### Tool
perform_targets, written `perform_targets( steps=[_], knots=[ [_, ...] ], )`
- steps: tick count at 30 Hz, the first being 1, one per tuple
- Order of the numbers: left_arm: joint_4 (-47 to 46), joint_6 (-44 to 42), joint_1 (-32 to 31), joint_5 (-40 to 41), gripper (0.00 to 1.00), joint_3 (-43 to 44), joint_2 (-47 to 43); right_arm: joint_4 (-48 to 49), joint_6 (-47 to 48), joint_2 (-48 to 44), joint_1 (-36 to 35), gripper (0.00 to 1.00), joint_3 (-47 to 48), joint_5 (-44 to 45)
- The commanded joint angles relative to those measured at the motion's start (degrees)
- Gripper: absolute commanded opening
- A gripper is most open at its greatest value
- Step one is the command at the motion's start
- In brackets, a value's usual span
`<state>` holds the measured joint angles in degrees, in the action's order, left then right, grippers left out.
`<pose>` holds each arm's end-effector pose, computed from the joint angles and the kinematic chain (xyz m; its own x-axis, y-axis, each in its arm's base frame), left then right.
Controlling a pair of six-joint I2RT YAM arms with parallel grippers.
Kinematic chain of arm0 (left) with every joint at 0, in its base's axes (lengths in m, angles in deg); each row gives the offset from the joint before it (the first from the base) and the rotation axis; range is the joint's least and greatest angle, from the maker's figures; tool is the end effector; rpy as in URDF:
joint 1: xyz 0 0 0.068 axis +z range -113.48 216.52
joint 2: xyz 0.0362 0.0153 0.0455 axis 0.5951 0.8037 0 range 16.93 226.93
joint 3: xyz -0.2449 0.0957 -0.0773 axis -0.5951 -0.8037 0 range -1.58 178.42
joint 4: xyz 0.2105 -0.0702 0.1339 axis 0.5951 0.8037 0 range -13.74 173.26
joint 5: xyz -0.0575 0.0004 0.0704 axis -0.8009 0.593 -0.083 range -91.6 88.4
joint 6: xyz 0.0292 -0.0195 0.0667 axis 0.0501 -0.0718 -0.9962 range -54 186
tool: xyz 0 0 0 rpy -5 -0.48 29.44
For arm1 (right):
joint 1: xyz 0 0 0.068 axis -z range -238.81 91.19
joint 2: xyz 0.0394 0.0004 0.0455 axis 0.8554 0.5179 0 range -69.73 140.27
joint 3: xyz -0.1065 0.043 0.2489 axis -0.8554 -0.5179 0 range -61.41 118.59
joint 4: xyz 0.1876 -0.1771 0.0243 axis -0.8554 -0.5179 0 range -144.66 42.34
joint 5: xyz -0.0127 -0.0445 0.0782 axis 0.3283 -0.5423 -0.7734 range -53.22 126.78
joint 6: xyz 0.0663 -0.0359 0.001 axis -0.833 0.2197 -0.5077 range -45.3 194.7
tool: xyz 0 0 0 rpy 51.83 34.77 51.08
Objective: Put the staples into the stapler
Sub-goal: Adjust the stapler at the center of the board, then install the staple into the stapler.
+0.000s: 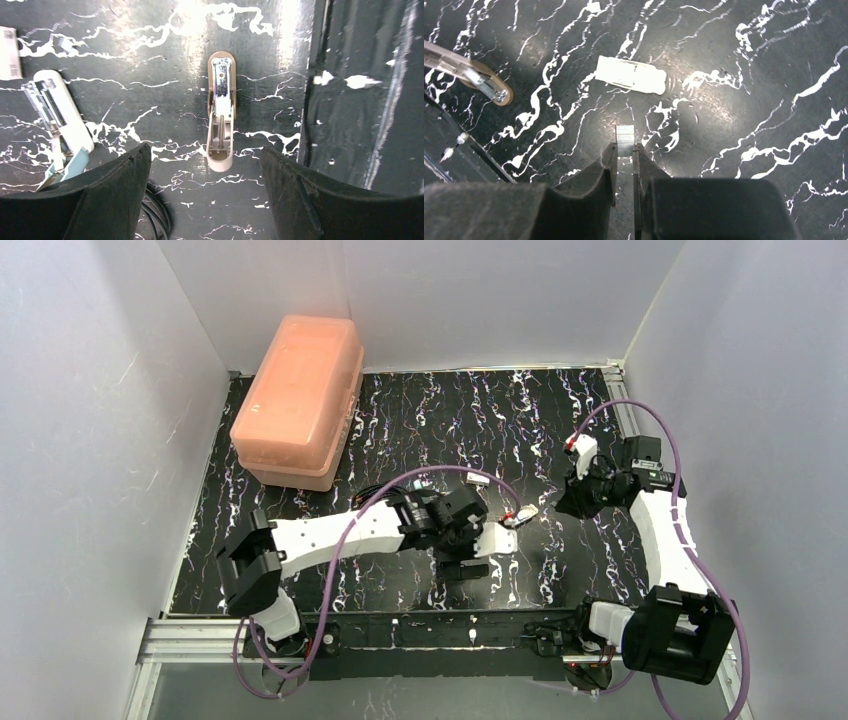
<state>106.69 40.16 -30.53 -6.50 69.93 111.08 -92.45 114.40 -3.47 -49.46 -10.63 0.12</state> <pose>0.1386 -0.3415 0.2303 0.1281 0.8113 -0.5704 0.9796 -0.0138 0.2004 0.2282 0.0009 0.2410 -0.5558 -0.4278 -0.7128 -0.6719 0.7361 0.0821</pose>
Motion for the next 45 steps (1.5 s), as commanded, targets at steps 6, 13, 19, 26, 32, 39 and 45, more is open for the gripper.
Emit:
perform_targets(
  steps=[6, 13, 19, 26, 32, 39, 45],
  knots=[
    [3.5, 5.0, 12.4, -13.8, 0.78, 6.2, -8.1, -8.0, 13.3, -2.9, -8.5, 0.03, 2.9, -3.7],
    [2.6, 10.7, 25.8, -21.3, 0.78, 7.5, -11.0, -4.7, 13.1, -4.8, -24.3, 0.03, 0.9, 1.1],
    [3.2, 12.5, 33.5, -23.4, 0.8, 9.1, -12.7, -0.8, 9.9, -2.8, -38.6, 0.03, 0.0, 7.7],
    [2.2, 14.0, 38.7, -22.5, 0.88, 10.3, -12.9, 6.5, 3.3, 1.8, -54.9, 0.02, -3.0, 20.4],
    [1.6, 14.4, 41.5, -21.5, 0.99, 11.1, -13.0, 10.5, 0.1, 4.9, -60.3, 0.01, -4.5, 23.5],
    [1.4, 14.6, 42.8, -21.6, 0.99, 11.7, -12.3, 12.5, -2.1, 7.8, -63.6, 0.01, -4.6, 25.4],
    [1.1, 14.7, 43.4, -21.8, 0.98, 11.5, -11.8, 12.4, -3.2, 9.1, -65.3, 0.01, -4.0, 26.2]
  ],
)
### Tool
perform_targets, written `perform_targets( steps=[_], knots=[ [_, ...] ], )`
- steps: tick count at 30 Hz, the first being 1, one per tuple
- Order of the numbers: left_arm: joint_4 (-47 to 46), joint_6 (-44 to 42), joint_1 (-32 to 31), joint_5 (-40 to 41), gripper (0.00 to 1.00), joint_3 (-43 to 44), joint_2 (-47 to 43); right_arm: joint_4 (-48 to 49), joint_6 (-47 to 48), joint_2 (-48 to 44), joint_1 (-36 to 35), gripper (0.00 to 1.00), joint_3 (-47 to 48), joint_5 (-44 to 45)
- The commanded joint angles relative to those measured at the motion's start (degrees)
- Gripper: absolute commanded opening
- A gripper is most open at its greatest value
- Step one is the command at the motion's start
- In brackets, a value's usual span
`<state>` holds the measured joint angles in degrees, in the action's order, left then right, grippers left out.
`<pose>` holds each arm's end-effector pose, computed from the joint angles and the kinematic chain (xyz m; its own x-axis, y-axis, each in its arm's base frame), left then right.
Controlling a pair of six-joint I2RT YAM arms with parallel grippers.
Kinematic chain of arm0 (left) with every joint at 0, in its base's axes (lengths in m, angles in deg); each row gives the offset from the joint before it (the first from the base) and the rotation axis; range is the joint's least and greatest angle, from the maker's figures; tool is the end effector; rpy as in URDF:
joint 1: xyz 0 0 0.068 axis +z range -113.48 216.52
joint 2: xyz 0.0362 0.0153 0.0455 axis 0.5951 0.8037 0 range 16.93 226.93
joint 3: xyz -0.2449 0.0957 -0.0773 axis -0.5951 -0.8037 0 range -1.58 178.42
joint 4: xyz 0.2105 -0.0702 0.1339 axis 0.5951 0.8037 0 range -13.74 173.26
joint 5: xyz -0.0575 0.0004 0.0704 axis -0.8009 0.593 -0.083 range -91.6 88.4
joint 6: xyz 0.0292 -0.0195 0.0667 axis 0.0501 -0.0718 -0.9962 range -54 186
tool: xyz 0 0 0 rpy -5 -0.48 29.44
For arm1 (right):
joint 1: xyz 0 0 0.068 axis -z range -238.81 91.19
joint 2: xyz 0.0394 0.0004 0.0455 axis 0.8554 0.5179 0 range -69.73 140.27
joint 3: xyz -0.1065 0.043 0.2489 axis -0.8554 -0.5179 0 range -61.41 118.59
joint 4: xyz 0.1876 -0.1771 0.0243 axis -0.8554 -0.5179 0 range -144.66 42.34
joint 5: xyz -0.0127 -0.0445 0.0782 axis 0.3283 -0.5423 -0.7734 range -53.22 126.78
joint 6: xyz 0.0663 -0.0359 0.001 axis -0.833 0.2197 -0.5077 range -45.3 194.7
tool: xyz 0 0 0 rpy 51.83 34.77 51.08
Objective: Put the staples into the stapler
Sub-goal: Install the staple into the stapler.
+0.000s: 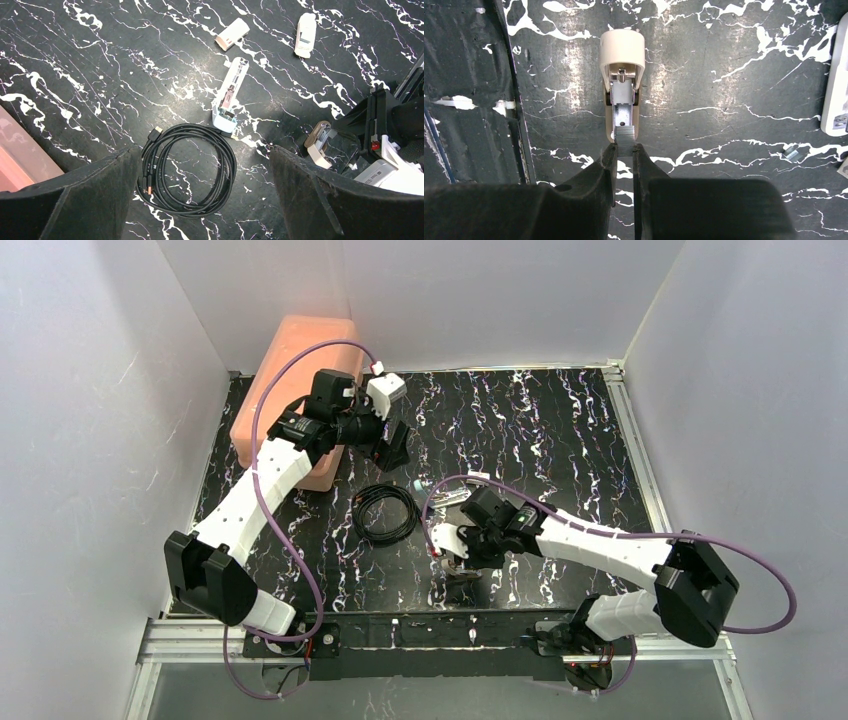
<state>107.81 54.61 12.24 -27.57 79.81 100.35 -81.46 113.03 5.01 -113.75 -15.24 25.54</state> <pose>0.3014 -0.1666 0.3558 -0.3556 0.3552 -0.8645 0.7880 0.6114 -0.0729 0.1365 0.2160 0.1855 0.1310 -0.8724 -0.4709 -0.9862 -0.0659 -0.1522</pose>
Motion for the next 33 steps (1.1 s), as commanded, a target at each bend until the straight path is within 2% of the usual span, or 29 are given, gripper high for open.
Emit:
perform_targets(
  steps=[1, 33],
  knots=[
    [0.1, 0.2, 0.7, -0.7, 0.99, 1.7, -1.0, 1.2, -2.0, 0.9, -1.1, 0.01, 0.7, 0.6],
    [0.4, -0.5, 1.1, -0.1, 0.99, 2.3, -0.4, 0.7, -5.4, 3.7, -1.9, 0.01, 3.0, 2.1]
  ],
)
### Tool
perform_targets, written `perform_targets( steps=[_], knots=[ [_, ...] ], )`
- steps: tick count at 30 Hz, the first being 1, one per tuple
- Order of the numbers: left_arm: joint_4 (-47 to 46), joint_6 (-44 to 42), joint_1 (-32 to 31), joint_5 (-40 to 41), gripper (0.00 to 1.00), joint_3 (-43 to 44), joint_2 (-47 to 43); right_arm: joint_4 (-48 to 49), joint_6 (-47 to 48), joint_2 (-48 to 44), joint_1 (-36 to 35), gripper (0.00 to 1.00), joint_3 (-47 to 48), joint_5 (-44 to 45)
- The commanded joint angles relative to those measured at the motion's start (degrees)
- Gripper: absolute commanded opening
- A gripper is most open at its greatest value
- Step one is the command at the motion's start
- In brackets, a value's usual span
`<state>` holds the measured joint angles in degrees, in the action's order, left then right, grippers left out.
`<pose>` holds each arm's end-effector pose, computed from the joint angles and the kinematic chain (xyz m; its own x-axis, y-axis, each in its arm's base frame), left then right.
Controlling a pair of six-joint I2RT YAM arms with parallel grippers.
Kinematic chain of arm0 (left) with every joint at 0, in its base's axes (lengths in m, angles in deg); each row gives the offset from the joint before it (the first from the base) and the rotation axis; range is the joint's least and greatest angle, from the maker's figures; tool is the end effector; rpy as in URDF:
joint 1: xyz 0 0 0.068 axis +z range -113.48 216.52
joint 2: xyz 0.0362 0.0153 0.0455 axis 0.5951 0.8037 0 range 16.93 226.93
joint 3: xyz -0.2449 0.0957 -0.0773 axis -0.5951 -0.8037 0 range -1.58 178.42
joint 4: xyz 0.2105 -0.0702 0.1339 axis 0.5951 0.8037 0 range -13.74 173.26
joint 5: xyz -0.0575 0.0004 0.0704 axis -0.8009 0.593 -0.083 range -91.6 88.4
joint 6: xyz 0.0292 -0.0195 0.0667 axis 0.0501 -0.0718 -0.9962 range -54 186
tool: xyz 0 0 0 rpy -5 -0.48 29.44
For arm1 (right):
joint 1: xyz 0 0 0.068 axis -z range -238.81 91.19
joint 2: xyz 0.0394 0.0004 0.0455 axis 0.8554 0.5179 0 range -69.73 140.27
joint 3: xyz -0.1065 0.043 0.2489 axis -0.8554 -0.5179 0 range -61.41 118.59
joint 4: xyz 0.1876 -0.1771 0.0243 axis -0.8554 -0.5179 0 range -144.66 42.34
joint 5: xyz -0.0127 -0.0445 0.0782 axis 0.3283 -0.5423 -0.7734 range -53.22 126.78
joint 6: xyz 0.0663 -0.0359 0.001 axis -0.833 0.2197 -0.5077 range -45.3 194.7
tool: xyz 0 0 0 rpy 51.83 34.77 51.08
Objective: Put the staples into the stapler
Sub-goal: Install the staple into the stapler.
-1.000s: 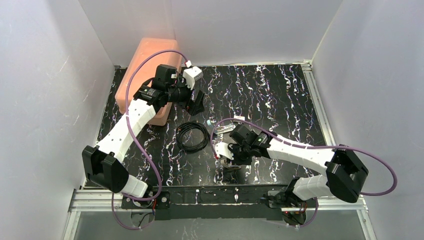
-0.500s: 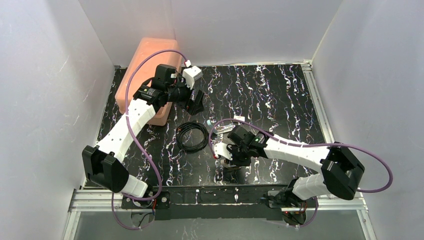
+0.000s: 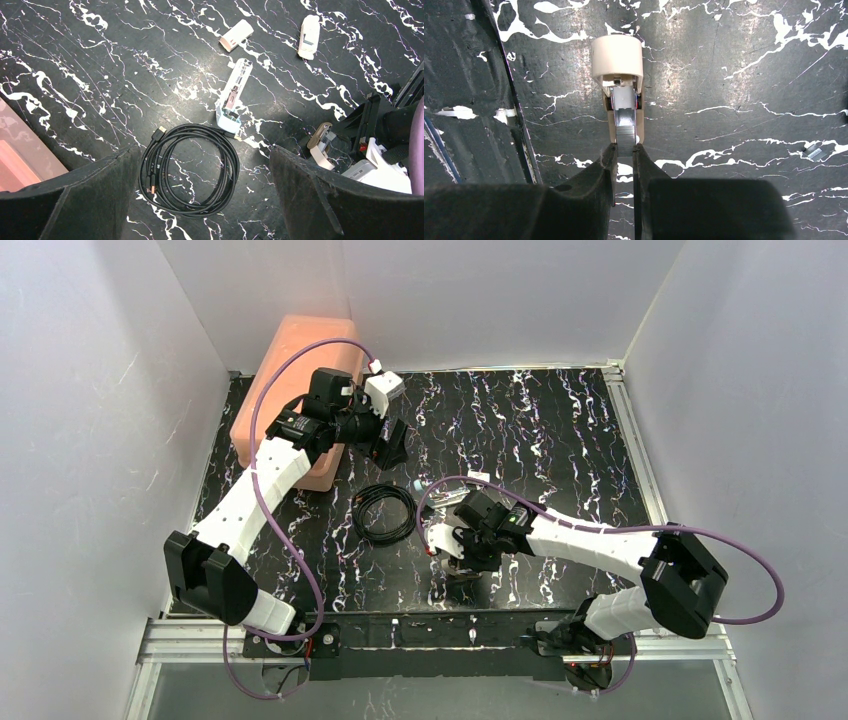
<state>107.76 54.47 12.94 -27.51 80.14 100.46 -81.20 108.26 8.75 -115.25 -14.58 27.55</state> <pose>0.3041 -0.1631 0.3573 -0.3544 0.3509 -0.8668 0.7811 0.6207 -0.0681 0.1366 0.2243 0.1732 0.0572 -0.9009 -0.4302 -0.9938 -0.0103 -0.1107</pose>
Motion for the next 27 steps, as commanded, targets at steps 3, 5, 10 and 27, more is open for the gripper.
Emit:
perform_targets(
  steps=[3, 5, 10, 27],
  knots=[
    [0.5, -0.4, 0.4, -0.2, 0.98, 2.2, -0.5, 0.5, -0.7, 0.2, -0.4, 0.01, 2.4, 0.3],
    [0.5, -0.4, 0.4, -0.1, 0.98, 2.2, -0.5, 0.4, -0.6, 0.1, -0.4, 0.01, 2.5, 0.3],
    [0.5, -0.4, 0.5, -0.2, 0.99, 2.2, -0.5, 0.3, -0.6, 0.4, -0.4, 0.01, 2.5, 0.4],
    [0.8, -0.4, 0.4, -0.2, 0.99, 2.6, -0.4, 0.2, -0.5, 1.0, -0.7, 0.01, 2.2, 0.9]
  ],
)
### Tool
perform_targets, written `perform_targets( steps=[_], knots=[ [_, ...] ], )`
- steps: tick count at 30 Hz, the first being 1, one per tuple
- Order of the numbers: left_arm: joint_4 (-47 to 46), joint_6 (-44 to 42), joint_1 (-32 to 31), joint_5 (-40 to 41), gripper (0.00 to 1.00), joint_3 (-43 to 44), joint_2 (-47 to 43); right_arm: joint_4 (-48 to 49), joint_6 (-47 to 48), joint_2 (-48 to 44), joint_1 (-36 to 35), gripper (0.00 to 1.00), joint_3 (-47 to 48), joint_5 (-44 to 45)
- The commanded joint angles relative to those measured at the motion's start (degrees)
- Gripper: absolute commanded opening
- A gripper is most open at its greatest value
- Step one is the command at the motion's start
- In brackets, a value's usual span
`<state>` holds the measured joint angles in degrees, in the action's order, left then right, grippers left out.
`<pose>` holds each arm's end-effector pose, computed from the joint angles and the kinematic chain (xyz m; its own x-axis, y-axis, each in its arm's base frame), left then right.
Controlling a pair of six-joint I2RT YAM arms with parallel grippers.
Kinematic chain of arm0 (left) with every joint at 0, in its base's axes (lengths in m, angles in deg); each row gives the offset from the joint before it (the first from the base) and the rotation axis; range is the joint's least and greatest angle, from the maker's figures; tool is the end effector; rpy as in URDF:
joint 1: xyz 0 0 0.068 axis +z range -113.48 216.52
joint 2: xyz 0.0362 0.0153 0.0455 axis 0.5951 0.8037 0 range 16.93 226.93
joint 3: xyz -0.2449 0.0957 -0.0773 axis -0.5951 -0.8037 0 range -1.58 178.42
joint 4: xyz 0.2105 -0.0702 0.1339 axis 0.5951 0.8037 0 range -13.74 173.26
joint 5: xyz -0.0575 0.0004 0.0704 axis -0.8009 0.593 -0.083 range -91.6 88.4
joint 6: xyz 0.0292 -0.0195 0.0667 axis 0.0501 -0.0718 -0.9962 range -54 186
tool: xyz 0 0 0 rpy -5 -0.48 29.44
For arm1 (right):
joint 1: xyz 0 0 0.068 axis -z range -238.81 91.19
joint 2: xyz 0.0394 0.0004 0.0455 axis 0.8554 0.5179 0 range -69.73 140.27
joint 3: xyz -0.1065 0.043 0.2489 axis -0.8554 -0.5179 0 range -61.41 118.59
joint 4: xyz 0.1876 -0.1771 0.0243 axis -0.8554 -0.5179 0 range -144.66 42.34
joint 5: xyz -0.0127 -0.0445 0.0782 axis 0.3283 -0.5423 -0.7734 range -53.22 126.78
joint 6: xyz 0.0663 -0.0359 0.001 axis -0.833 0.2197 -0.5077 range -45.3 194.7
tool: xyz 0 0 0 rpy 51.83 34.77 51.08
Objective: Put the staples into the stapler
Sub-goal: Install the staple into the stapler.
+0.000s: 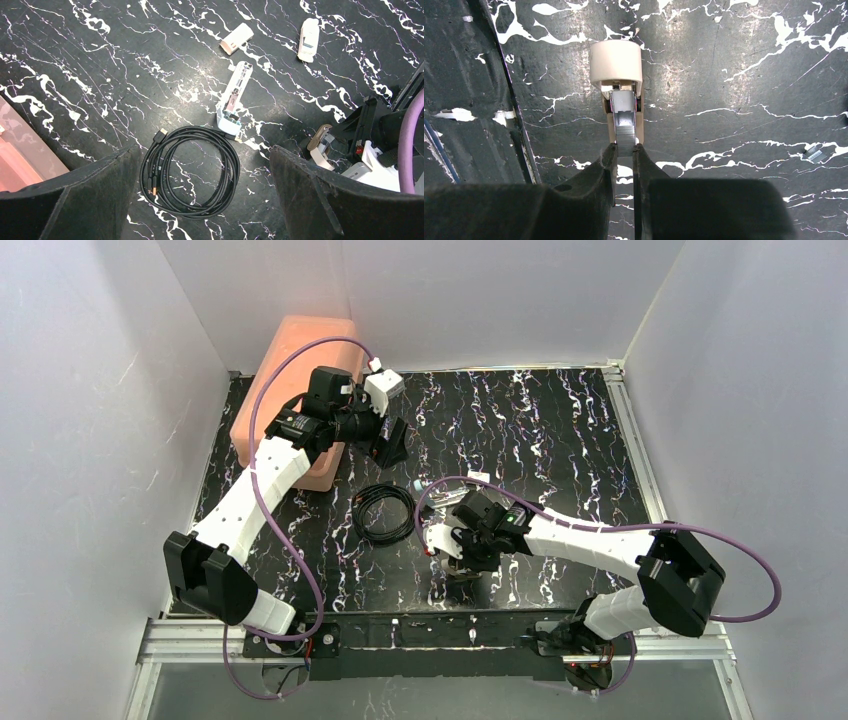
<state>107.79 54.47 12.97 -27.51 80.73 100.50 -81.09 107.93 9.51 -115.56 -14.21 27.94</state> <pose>0.3045 -0.1631 0.3607 -0.3474 0.3476 -0.8709 0.7813 0.6209 -0.0639 0.1370 0.2268 0.1720 0.0549 -0.9040 -0.4239 -0.9938 -0.0085 -0.1106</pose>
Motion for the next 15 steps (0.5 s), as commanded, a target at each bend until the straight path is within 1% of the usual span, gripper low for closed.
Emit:
perform_targets(
  steps=[1, 15],
  knots=[
    [0.8, -0.4, 0.4, -0.1, 0.98, 1.9, -0.4, 0.2, -0.1, 0.3, -0.4, 0.01, 1.8, 0.6],
    [0.8, -0.5, 0.4, -0.2, 0.99, 2.0, -0.2, 0.0, -0.3, 1.0, -0.9, 0.01, 1.7, 0.8]
  ],
)
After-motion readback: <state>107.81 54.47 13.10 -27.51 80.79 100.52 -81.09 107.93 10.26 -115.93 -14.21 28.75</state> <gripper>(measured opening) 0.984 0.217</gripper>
